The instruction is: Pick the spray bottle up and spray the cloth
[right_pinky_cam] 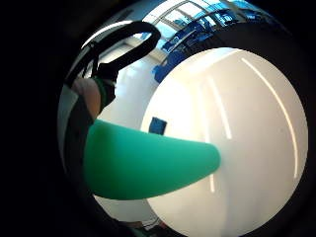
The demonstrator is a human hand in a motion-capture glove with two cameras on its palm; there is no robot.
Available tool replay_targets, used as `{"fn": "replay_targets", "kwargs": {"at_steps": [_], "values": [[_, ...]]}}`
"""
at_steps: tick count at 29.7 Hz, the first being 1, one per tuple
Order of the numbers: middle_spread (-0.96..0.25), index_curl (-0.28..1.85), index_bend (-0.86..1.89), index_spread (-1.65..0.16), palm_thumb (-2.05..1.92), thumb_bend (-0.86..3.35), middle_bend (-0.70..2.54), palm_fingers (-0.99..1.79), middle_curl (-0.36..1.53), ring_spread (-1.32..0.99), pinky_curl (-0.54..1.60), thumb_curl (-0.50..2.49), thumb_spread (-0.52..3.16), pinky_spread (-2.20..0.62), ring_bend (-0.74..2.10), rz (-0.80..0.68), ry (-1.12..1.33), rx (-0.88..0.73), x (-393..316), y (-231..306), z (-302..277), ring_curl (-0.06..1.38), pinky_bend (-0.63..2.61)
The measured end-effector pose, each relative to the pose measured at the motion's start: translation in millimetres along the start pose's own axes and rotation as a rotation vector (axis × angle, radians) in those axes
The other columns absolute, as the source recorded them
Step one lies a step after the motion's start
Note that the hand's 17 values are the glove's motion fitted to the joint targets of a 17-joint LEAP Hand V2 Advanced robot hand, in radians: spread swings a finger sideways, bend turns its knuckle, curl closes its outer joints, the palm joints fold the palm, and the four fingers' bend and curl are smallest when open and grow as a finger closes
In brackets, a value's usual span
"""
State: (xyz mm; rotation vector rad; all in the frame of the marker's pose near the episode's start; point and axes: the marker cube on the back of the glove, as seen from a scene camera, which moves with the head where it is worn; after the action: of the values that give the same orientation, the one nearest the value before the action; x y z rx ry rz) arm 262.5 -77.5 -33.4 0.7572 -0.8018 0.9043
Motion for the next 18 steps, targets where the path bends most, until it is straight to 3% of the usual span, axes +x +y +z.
{"fn": "replay_targets", "kwargs": {"at_steps": [18], "values": [[-0.23,0.49,0.26,-0.29,0.96,-0.03,0.31,1.32,0.47,-0.23,0.34,0.65,0.49,-0.16,0.43,-0.127,-0.042,0.026,-6.9,-8.3,3.1,0.43,0.34]]}}
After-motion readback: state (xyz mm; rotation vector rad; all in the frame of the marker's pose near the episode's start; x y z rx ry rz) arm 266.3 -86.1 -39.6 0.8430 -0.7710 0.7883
